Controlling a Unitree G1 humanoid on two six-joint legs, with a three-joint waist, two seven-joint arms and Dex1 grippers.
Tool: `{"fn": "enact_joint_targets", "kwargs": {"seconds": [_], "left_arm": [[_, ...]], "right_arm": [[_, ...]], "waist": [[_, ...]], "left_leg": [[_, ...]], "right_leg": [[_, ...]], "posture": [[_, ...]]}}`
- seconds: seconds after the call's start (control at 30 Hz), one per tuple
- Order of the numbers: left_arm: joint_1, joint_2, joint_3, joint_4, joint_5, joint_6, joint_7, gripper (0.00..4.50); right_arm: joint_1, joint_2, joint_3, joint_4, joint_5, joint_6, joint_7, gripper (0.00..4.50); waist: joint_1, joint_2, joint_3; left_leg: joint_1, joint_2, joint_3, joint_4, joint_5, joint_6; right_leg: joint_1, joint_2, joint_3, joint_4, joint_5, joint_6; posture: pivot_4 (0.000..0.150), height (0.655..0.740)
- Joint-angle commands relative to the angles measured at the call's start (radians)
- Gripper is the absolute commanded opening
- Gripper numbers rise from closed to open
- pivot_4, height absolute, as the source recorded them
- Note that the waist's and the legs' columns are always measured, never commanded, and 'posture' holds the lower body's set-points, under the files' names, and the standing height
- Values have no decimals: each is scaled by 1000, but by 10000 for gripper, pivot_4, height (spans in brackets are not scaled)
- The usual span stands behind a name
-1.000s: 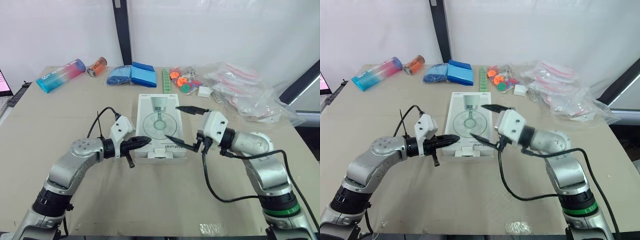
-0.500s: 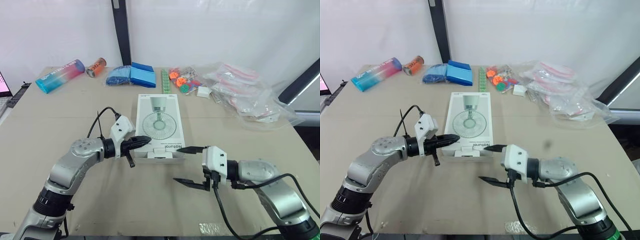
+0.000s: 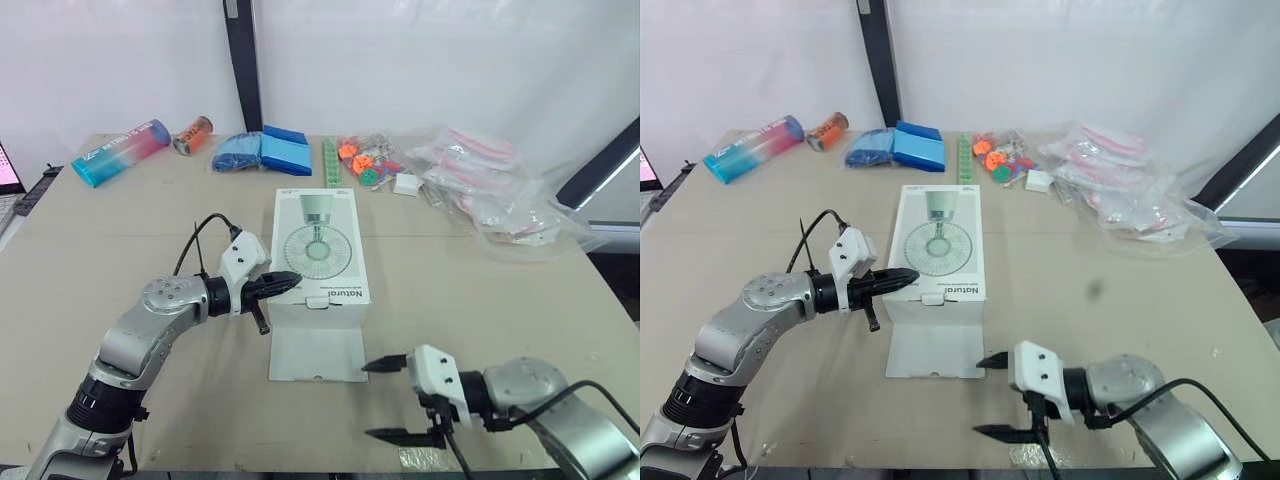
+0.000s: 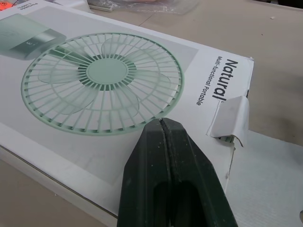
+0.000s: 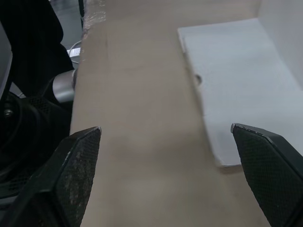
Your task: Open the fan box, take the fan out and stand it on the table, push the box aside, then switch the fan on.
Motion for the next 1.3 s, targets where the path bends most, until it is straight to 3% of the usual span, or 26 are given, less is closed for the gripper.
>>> {"fn": "enact_joint_targets", "kwargs": {"seconds": [0.03, 0.37, 0.67, 1.3], "left_arm": [[12, 4, 12, 20, 0, 46, 19, 348], [5, -6, 7, 1, -10, 64, 31, 348], [7, -7, 3, -18, -13, 75, 35, 348], [11, -10, -2, -26, -10, 76, 39, 348]], "right_arm": [[11, 52, -81, 4, 53, -15, -53, 45000], [-37, 160, -128, 187, 20, -60, -149, 45000], [-120, 243, -52, 153, -5, 15, -225, 45000], [-95, 218, -63, 30, 112, 102, -182, 45000]], "waist": [[0, 0, 0], [0, -1, -1], [1, -1, -1], [-2, -1, -1]], "left_leg": [[0, 0, 0, 0, 0, 0], [0, 0, 0, 0, 0, 0], [0, 0, -1, 0, 0, 0], [0, 0, -1, 0, 0, 0]], "right_leg": [[0, 0, 0, 0, 0, 0], [0, 0, 0, 0, 0, 0], [0, 0, 0, 0, 0, 0], [0, 0, 0, 0, 0, 0]], "posture": [[1500, 7400], [1500, 7400], [1500, 7400], [1500, 7400]]}}
